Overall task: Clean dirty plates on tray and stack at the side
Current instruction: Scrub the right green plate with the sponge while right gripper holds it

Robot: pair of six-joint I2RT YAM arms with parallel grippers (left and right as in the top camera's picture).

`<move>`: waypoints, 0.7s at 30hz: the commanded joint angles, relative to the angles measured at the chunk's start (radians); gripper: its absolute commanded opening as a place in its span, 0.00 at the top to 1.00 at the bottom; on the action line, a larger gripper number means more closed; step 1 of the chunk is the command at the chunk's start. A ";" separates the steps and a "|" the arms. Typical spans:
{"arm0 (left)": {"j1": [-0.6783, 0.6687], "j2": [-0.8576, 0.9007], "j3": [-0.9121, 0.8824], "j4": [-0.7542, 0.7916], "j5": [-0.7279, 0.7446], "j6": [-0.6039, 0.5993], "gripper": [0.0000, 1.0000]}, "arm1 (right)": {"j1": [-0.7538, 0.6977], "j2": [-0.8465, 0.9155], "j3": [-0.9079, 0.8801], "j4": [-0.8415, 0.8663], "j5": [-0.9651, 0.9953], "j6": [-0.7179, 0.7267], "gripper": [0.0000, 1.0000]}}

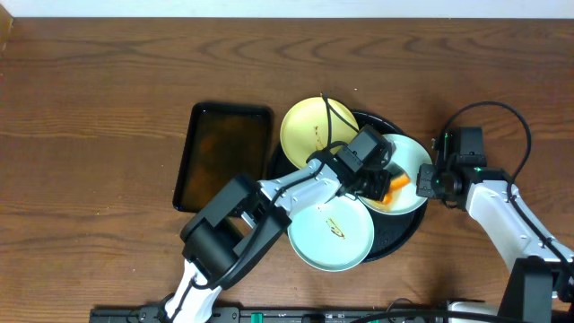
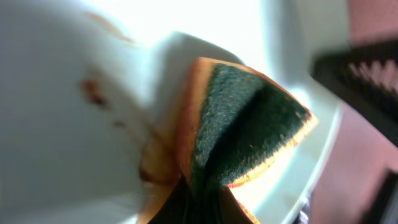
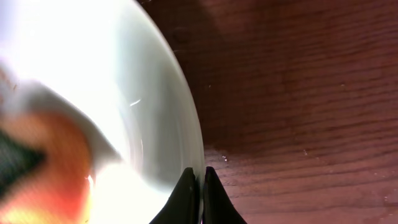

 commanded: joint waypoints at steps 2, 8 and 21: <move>0.058 0.013 0.014 0.009 -0.251 -0.008 0.93 | -0.013 0.007 -0.003 -0.018 0.026 -0.004 0.99; 0.075 -0.020 0.030 0.014 -0.246 -0.008 0.93 | -0.013 0.007 -0.003 -0.018 0.021 -0.004 0.99; 0.075 -0.252 0.038 -0.207 -0.225 -0.003 0.93 | -0.013 0.007 -0.003 -0.012 0.018 -0.004 0.92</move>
